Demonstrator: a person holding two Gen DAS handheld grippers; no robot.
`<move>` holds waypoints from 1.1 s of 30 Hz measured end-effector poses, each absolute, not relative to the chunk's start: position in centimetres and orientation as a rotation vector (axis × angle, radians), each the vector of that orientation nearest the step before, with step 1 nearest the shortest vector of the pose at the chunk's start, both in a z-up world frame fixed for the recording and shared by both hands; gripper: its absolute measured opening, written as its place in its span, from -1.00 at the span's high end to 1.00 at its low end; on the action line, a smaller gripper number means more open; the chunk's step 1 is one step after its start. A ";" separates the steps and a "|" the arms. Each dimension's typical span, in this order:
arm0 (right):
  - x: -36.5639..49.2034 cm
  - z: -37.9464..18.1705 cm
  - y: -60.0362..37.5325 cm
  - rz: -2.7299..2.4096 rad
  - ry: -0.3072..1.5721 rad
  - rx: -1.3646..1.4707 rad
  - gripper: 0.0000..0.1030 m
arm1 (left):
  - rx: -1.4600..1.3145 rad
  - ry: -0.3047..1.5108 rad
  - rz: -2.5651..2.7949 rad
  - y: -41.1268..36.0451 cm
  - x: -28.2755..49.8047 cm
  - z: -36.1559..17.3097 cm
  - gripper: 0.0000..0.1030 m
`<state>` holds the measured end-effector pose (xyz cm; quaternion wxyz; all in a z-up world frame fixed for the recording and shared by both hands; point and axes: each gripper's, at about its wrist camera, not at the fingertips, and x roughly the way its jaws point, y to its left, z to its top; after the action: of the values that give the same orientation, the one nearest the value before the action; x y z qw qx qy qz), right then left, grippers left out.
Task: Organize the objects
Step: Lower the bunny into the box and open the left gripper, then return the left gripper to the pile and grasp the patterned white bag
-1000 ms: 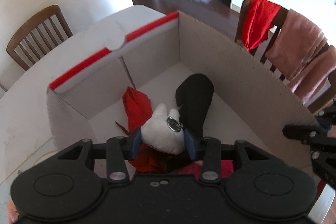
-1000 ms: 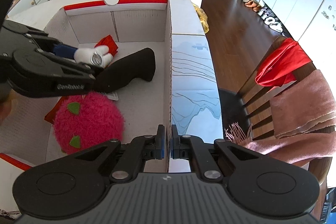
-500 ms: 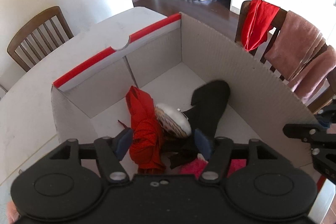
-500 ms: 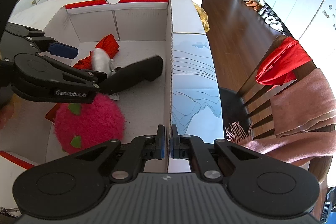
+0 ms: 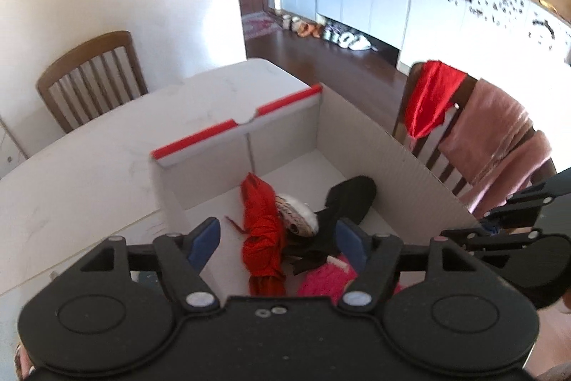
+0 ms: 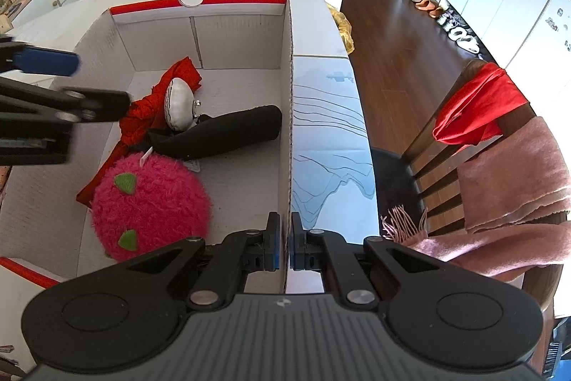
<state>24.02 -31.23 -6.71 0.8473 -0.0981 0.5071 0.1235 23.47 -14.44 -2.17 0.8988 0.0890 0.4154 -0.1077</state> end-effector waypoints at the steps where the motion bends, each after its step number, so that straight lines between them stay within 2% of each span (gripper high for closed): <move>1: 24.0 -6.7 -31.2 0.260 1.069 -0.208 0.93 | 0.177 0.852 -0.214 -14.1 23.2 -1.9 -0.38; 7: 23.8 -6.7 -31.4 0.261 1.073 -0.201 0.93 | 0.132 0.815 -0.159 -11.4 21.3 -0.6 -0.43; 13: 23.8 -6.7 -31.4 0.258 1.074 -0.192 0.93 | 0.105 0.805 -0.075 -8.6 19.0 -0.9 -0.63; 15: 23.9 -6.7 -31.4 0.257 1.075 -0.192 0.93 | 0.092 0.809 -0.048 -7.6 18.3 -1.2 -0.77; 20: 23.9 -6.7 -31.4 0.255 1.079 -0.186 0.93 | 0.059 0.822 0.024 -4.9 16.8 -2.2 -0.91; 33: 24.0 -6.7 -31.4 0.254 1.081 -0.180 0.92 | -0.057 0.862 0.306 4.1 14.1 -5.6 -0.94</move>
<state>23.96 -31.43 -6.66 0.8459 -0.0851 0.5126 0.1204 14.11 4.12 -5.62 0.8969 -0.0273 0.4159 0.1476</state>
